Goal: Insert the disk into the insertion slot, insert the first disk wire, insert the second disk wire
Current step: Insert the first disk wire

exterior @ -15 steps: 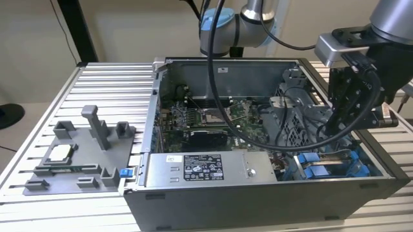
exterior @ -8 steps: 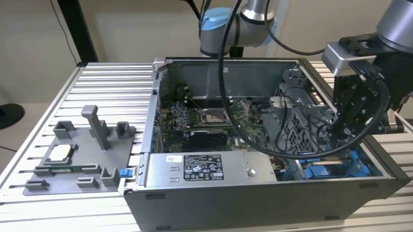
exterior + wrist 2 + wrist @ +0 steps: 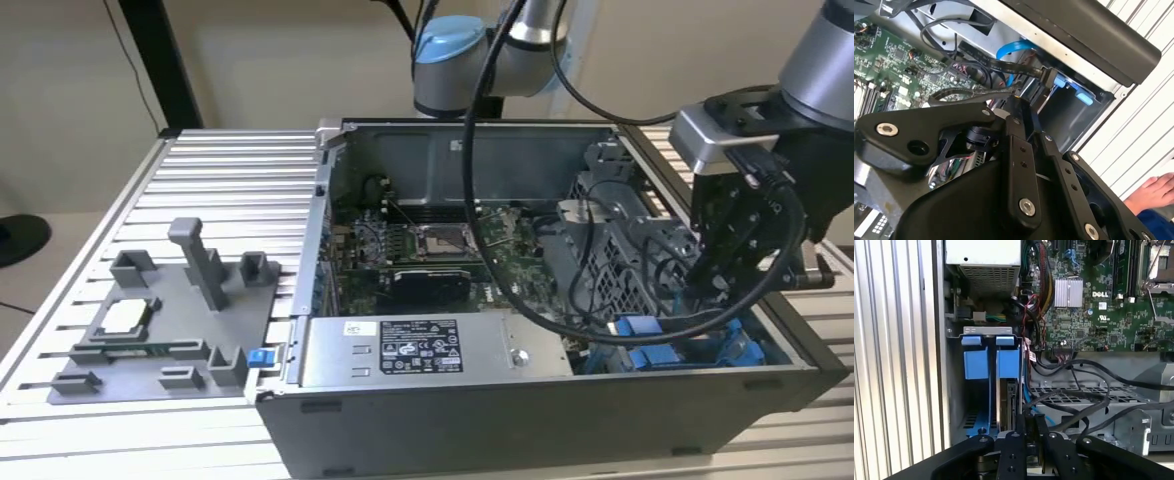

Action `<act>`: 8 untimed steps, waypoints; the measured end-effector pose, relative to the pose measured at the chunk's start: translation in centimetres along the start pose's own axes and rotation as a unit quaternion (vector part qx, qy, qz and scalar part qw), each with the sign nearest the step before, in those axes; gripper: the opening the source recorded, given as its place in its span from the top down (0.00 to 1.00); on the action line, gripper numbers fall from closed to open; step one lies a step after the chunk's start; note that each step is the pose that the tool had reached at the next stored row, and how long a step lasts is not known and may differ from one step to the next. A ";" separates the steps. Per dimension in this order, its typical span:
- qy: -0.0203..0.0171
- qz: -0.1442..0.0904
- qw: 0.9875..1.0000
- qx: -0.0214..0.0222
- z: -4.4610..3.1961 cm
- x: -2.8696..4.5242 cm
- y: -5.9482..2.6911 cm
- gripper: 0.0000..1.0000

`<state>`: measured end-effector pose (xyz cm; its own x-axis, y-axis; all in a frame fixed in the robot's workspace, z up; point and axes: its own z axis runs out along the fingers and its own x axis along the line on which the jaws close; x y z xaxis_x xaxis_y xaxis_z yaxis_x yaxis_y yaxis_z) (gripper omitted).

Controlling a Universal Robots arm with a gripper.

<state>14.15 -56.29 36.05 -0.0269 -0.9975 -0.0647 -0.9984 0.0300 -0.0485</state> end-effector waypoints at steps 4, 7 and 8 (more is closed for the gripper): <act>0.000 0.000 1.000 0.000 0.66 0.14 -0.18 1.00; 0.000 0.000 1.000 0.000 0.89 0.24 -0.36 1.00; 0.000 0.000 1.000 0.000 0.89 0.24 -0.35 1.00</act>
<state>14.55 -56.49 35.16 -0.0269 -0.9976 -0.0645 -0.9984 0.0300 -0.0485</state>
